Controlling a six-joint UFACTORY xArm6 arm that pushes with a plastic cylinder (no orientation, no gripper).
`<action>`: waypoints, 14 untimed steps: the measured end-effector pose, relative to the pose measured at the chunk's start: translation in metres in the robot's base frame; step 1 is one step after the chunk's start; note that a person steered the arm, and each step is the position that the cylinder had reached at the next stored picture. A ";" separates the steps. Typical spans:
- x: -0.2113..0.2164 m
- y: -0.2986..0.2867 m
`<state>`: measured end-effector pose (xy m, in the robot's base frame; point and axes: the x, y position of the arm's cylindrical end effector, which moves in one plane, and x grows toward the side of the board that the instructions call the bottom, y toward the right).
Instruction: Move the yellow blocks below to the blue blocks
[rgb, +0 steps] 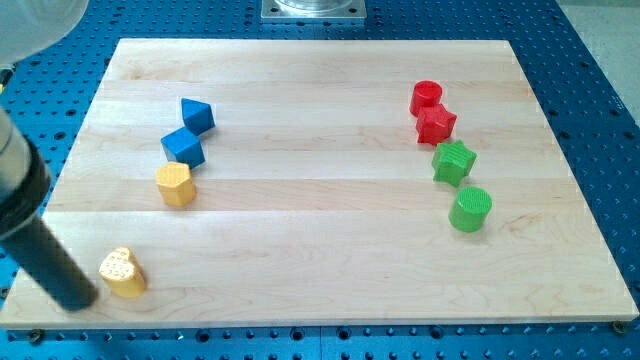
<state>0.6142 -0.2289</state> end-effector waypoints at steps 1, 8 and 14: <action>0.004 0.019; -0.080 0.003; -0.038 0.074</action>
<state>0.5761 -0.1551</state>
